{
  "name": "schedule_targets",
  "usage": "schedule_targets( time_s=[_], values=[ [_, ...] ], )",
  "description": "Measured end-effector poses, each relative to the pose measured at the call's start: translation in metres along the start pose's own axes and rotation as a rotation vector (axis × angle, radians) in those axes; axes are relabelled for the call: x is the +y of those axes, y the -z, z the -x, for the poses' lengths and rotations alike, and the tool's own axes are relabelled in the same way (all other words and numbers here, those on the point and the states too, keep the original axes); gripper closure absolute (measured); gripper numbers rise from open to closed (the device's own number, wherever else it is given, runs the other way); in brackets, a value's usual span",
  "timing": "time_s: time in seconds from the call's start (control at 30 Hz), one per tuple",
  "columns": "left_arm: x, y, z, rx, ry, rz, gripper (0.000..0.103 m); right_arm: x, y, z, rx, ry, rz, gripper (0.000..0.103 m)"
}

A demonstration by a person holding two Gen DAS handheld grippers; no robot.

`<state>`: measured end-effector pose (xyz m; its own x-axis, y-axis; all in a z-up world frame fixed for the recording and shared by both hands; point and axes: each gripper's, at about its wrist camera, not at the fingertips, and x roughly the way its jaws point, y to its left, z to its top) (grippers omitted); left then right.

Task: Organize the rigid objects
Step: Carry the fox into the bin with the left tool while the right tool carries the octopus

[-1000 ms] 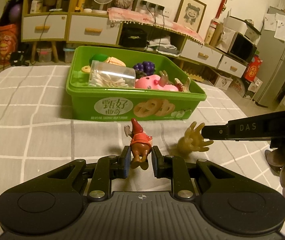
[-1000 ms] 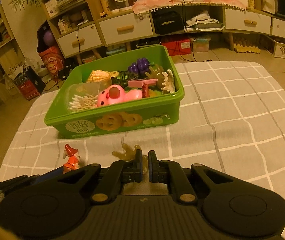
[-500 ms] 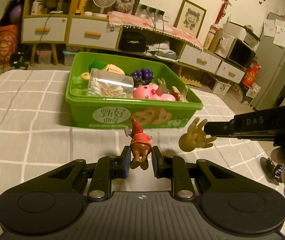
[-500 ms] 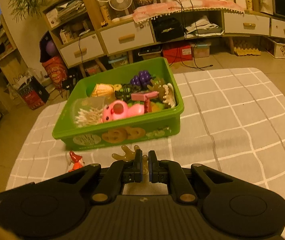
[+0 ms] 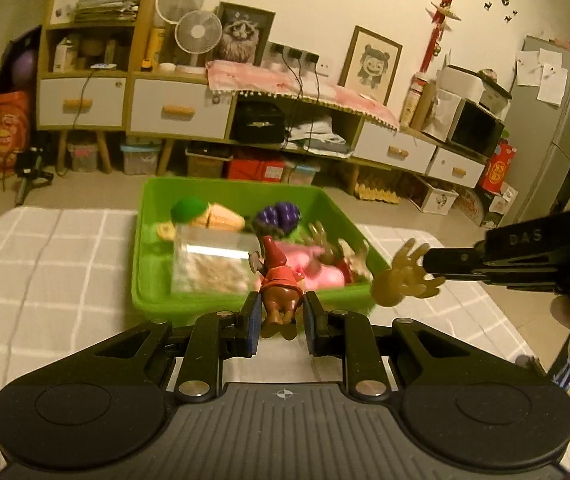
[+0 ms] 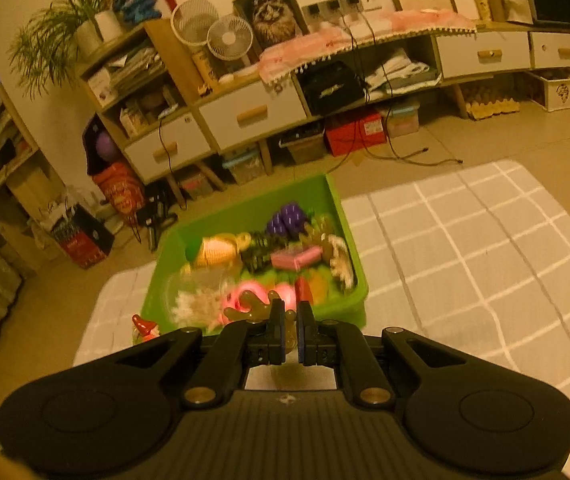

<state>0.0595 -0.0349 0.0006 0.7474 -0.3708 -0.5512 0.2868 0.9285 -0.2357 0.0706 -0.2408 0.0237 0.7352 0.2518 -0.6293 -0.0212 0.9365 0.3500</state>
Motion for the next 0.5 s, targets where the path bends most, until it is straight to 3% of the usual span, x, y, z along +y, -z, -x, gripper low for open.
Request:
schedule_targets(
  time_s=[0.17, 0.33, 0.5],
  values=[
    [0.019, -0.023, -0.018, 0.045, 0.016, 0.099, 0.077, -0.001, -0.016, -0.014, -0.014, 0.006, -0.020, 0.102],
    [0.035, -0.036, -0.045, 0.162, 0.012, 0.190, 0.077, -0.001, -0.023, -0.031, -0.005, 0.011, -0.036, 0.102],
    [0.044, -0.037, -0.064, 0.209, -0.012, 0.209, 0.077, 0.000, -0.024, -0.046, 0.013, 0.012, -0.037, 0.102]
  ],
)
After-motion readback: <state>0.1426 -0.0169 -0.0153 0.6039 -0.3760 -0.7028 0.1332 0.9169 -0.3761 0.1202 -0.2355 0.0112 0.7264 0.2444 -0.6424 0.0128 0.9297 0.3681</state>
